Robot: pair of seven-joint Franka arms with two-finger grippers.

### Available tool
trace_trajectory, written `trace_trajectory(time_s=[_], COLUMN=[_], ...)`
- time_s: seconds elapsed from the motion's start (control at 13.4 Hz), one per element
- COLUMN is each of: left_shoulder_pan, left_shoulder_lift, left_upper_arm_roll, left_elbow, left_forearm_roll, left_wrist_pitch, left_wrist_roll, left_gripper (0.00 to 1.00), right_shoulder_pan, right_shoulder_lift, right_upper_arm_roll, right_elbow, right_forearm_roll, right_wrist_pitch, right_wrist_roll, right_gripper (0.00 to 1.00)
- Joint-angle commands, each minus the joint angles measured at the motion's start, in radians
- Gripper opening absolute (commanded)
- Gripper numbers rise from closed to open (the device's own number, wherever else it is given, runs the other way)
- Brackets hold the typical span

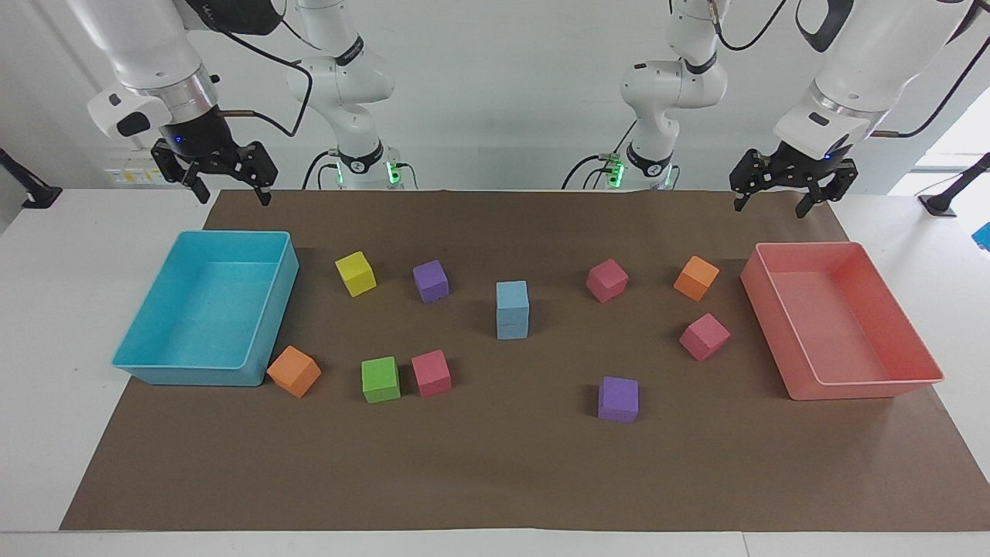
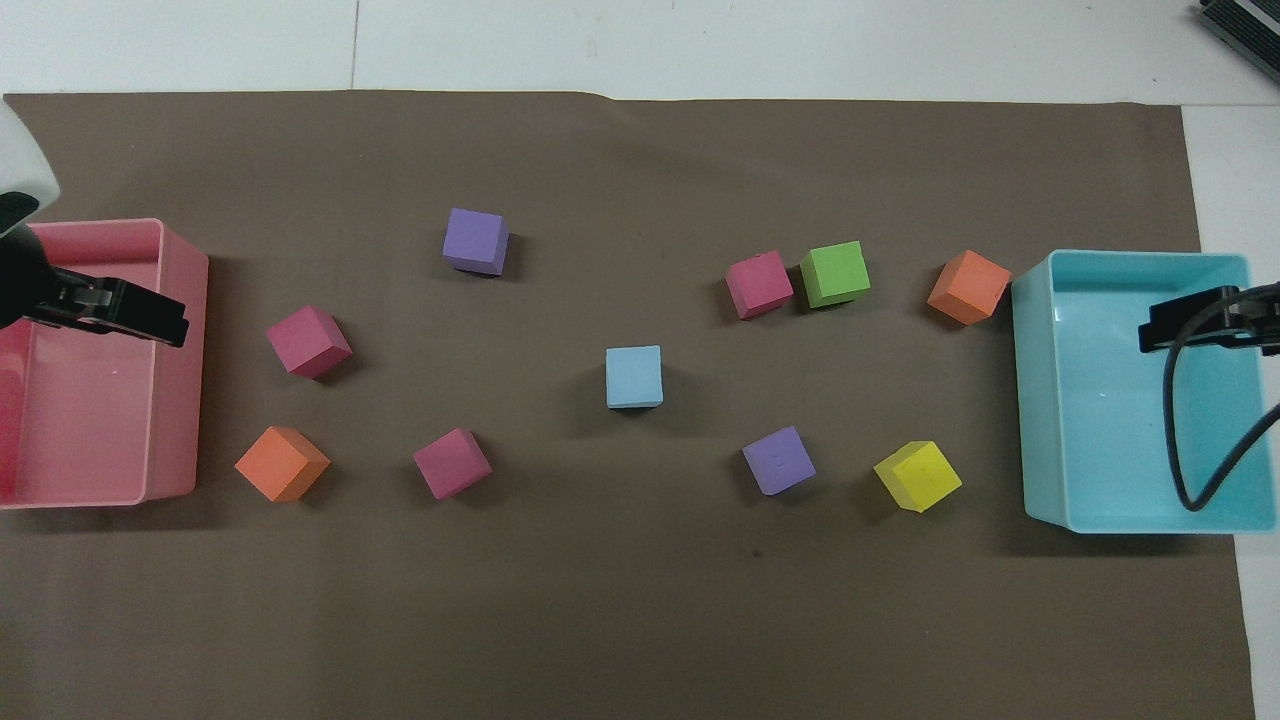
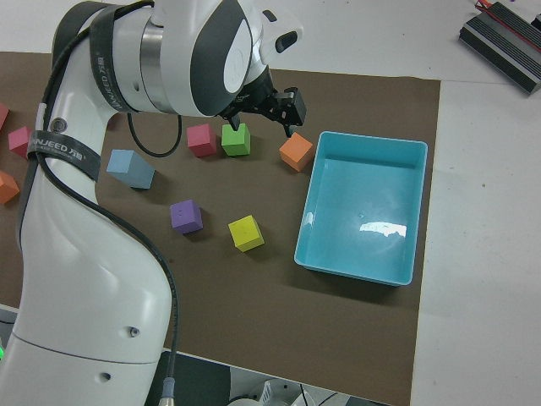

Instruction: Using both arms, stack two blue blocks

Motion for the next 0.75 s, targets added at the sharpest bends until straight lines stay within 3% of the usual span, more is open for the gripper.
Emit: trace_trajectory(time_s=[0.0,0.3,0.67], left_shoulder_pan=[0.012,0.012,0.012], left_shoulder_lift=[-0.029,-0.034,-0.034], left_upper_arm_roll=[-0.006,-0.006,-0.006], left_elbow=[-0.036,-0.050,-0.048], left_forearm_roll=[-0.004,-0.006,-0.006], left_wrist_pitch=[0.007,0.038,0.038], left_wrist_roll=[-0.002,-0.046,-0.048], left_gripper=[1.00,1.00,1.00], right_shoulder_pan=[0.001,0.024,0.026], right_shoulder_lift=[-0.022,-0.016,-0.024], right_upper_arm_roll=[0.006,0.009,0.006], right_elbow=[-0.005,0.043,0.032], right_forearm_roll=[-0.012,-0.018,-0.010], right_wrist_pitch=[-0.022,-0.036,-0.033], right_wrist_roll=[0.020,0.001,-0.002], right_gripper=[1.00,1.00,1.00])
